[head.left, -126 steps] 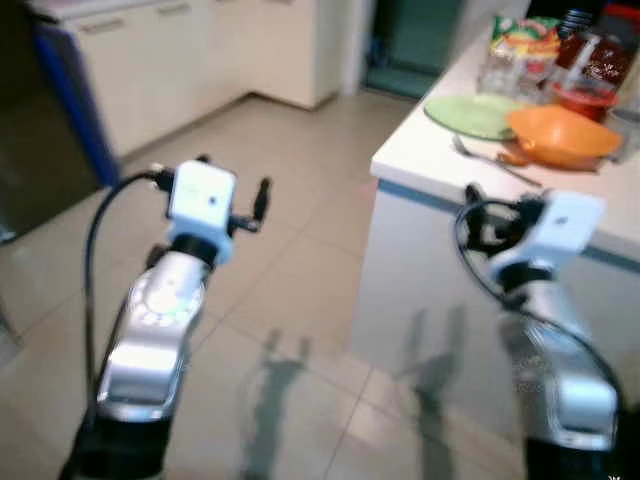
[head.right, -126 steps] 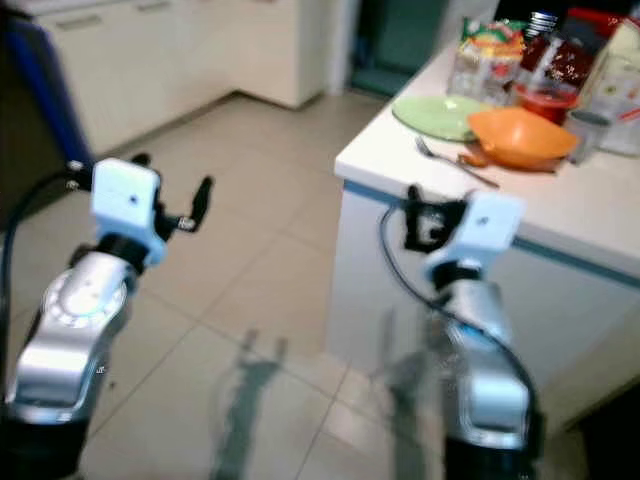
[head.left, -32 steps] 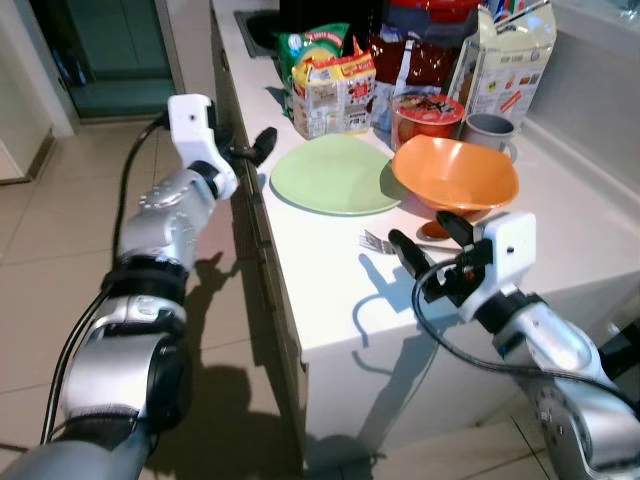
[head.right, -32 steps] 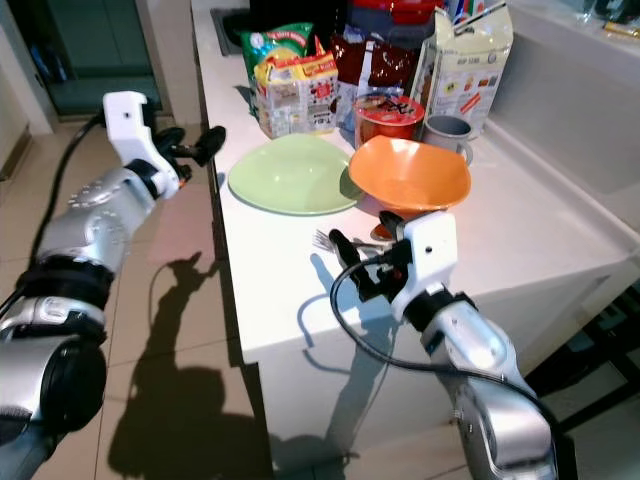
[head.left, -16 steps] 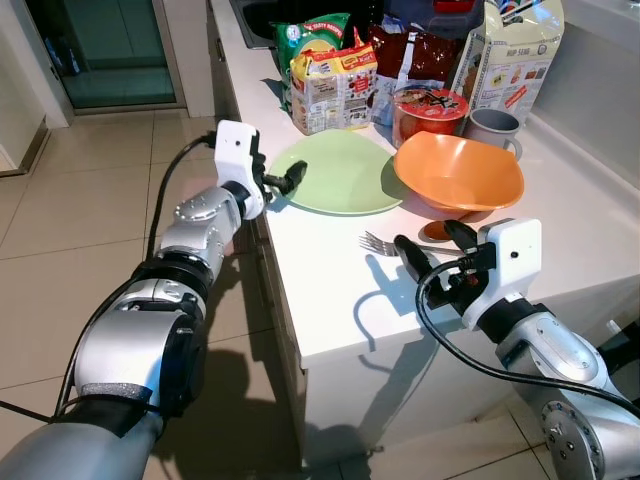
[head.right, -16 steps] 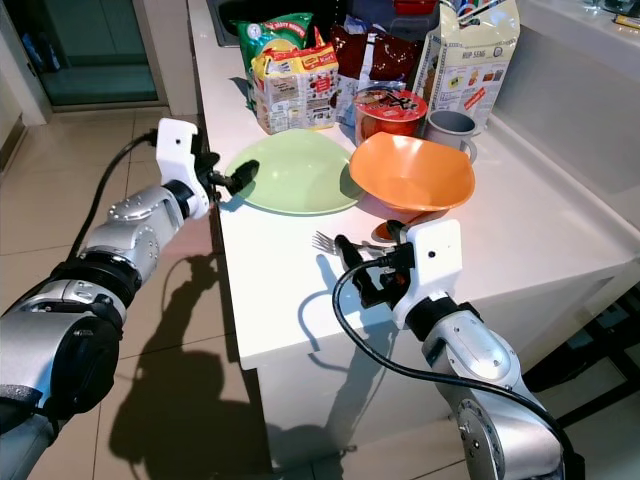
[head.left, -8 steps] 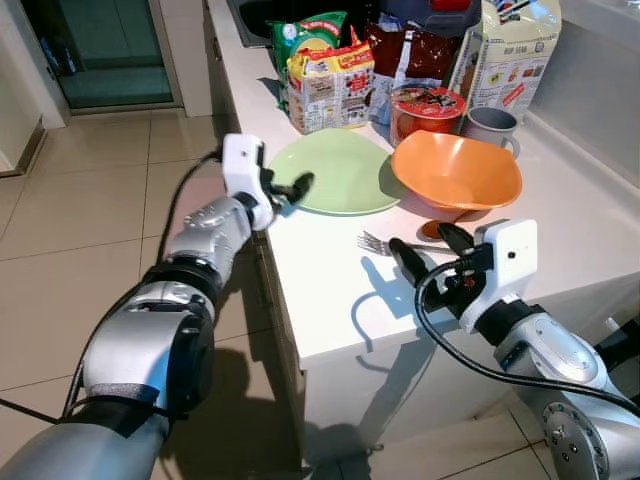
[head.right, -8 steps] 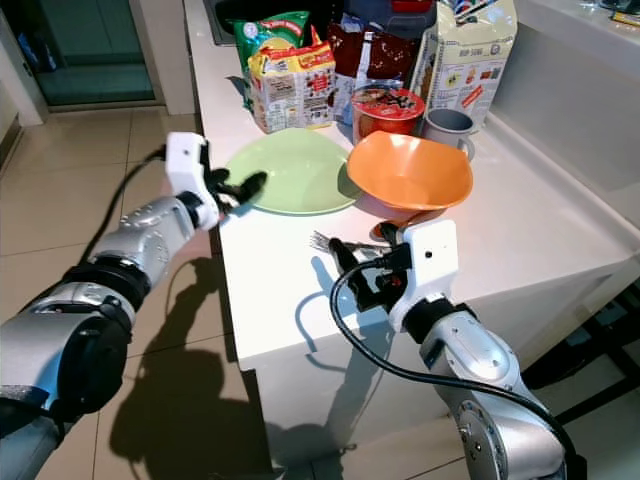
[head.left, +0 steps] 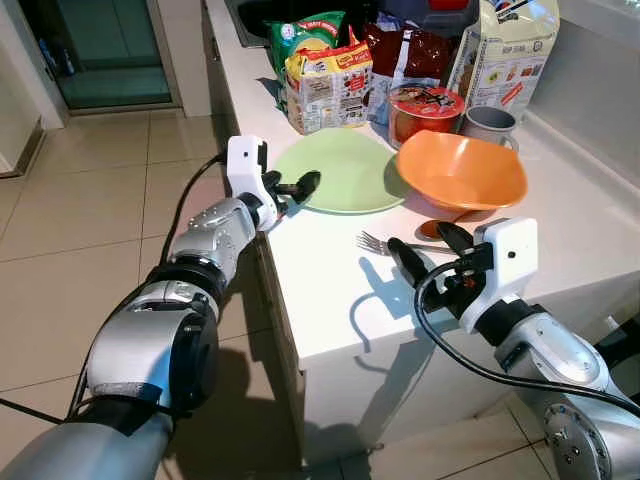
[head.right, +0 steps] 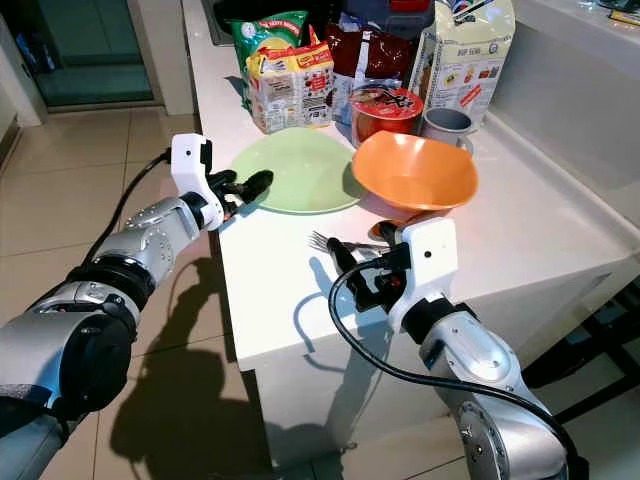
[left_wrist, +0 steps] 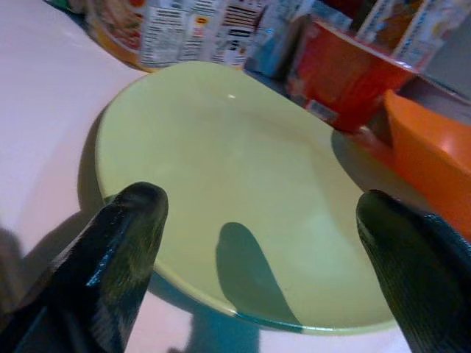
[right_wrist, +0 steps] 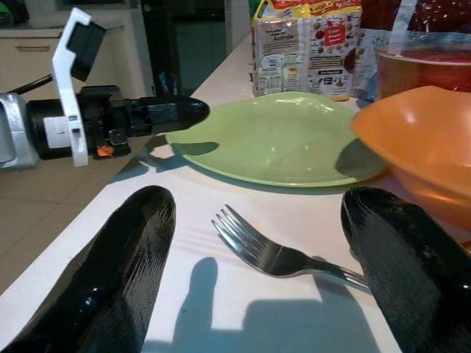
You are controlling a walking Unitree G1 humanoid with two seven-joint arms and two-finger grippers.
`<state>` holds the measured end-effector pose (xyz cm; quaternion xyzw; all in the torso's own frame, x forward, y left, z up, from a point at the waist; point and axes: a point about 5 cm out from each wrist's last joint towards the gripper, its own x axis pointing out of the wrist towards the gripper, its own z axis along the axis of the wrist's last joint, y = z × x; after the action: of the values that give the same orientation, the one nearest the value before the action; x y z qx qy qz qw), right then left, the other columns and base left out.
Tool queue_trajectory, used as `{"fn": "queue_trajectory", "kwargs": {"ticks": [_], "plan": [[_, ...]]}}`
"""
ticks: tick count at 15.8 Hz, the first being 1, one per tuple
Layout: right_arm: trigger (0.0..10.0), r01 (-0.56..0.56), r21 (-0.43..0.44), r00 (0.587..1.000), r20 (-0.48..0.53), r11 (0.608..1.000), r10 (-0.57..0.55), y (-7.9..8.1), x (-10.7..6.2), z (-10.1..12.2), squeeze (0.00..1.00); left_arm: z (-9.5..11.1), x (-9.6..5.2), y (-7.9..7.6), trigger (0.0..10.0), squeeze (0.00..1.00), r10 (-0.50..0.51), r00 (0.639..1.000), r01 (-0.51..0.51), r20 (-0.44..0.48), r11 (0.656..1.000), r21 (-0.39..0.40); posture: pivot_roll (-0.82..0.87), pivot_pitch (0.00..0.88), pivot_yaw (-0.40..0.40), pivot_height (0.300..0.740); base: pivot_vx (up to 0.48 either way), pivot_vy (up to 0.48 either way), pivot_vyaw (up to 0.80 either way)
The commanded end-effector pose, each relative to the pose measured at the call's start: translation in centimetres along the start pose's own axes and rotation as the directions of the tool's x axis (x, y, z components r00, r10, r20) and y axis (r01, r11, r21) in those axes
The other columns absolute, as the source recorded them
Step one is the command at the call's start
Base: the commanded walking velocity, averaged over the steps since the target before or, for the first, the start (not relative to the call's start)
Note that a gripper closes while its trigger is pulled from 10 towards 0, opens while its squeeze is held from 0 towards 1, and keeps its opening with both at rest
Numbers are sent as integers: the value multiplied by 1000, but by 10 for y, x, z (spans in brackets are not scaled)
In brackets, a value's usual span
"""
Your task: Setting the table
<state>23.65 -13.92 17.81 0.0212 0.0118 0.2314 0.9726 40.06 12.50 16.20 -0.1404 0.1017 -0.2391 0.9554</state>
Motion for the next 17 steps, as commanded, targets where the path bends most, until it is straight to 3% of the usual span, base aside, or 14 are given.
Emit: {"fn": "queue_trajectory", "kwargs": {"ticks": [1,2,10,17], "plan": [[10000,-18,1,1000,7,1000,18,3,0,4,0,2,5,-9,1922,0,-50,999,50,-18,999,3,-142,16,-11,740,0,0,0],[10000,-20,1,1000,7,1000,20,3,0,4,0,1,4,-10,0,0,-61,998,61,-27,998,13,-142,14,-10,740,0,0,0],[10000,-29,-7,1000,1,1000,29,4,1,3,0,-8,2,-7,0,0,-76,992,80,-104,996,37,-141,0,-10,740,0,0,0],[10000,-34,-14,999,1,999,34,2,3,2,0,-5,0,-3,0,0,-57,992,59,-108,998,8,-136,0,-16,740,0,0,0]]}}
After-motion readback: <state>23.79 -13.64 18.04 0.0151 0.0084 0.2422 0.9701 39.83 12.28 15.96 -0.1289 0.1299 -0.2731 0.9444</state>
